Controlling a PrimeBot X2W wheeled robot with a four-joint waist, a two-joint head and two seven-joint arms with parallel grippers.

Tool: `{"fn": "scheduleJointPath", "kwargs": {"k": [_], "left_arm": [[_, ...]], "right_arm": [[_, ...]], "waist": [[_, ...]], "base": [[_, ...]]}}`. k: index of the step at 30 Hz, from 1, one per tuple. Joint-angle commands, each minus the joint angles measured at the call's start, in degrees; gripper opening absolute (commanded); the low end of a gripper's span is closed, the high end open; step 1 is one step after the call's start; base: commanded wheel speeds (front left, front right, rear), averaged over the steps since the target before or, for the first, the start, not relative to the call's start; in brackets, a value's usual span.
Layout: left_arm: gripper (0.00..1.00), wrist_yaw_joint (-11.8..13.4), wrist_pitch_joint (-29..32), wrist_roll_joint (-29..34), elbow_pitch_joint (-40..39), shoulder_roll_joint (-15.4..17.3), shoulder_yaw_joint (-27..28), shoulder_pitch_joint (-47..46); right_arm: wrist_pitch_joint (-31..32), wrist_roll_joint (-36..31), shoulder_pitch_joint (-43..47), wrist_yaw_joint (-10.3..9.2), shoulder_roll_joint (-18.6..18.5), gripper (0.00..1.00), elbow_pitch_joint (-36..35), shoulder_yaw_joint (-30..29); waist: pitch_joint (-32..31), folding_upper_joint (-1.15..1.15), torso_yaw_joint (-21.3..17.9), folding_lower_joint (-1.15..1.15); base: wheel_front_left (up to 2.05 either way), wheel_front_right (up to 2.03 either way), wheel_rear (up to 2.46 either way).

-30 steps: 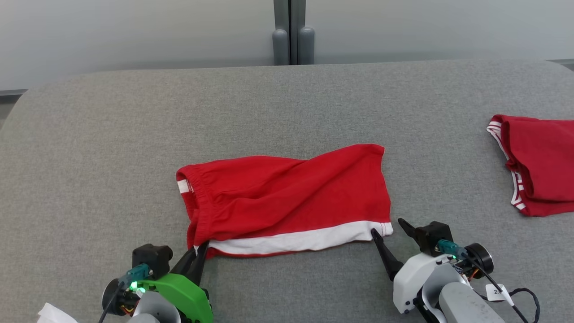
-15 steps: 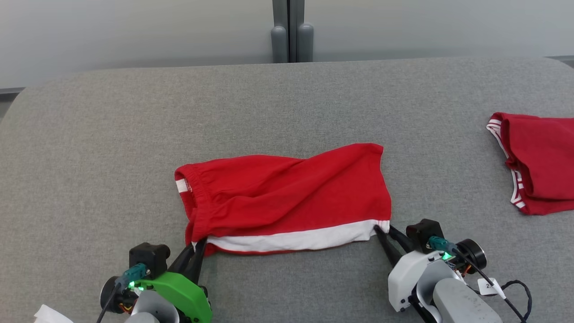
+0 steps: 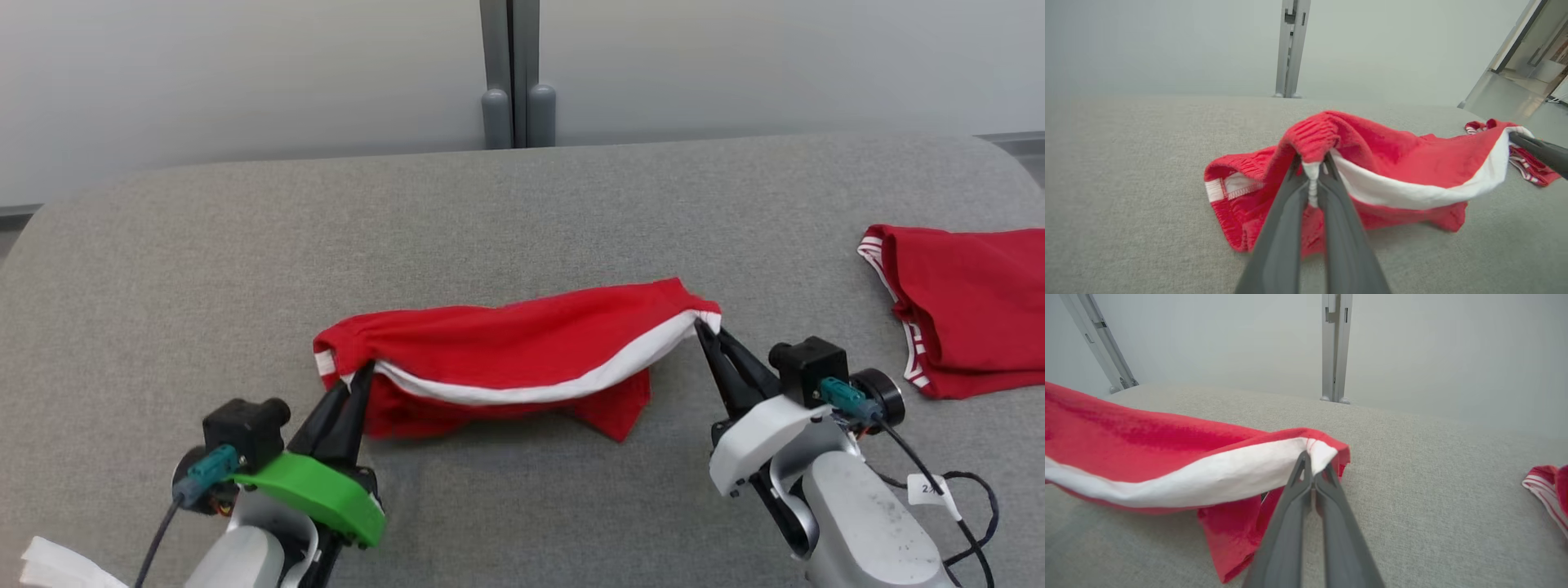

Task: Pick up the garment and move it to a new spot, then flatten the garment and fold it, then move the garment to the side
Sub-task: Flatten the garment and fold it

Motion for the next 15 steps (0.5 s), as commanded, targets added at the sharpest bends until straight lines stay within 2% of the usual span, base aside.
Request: {"fn": "scheduleJointPath", "kwargs": {"k": [1,8,15], "left_arm": [[0.0,-0.2,-0.2,-0.7,-1.8,0.7,0.6,-1.4],[0.0,-0.6,2.4,-3.6,-13.2,3.0,2.6,-5.1],[0.0,-0.3,8.5,-5.2,-24.8,7.4,5.4,-10.7]], "right_arm": [[0.8,-0.3,0.8,-0.1,-0.2,0.0,-2.5,-0.5],[8.2,1.3,1.7,-0.1,-1.1,0.0,-19.4,-2.1],[16.7,5.5,1.0,-0.1,-3.3,0.0,-39.2,-5.4]], "waist": [[-1.4,0.0,-0.7,0.0],[-3.7,0.0,-2.0,0.0],[-4.4,0.0,-3.4,0.0]], "base": [[0.0,0.0,0.0],[0.0,0.0,0.0],[0.0,0.0,0.0]]}}
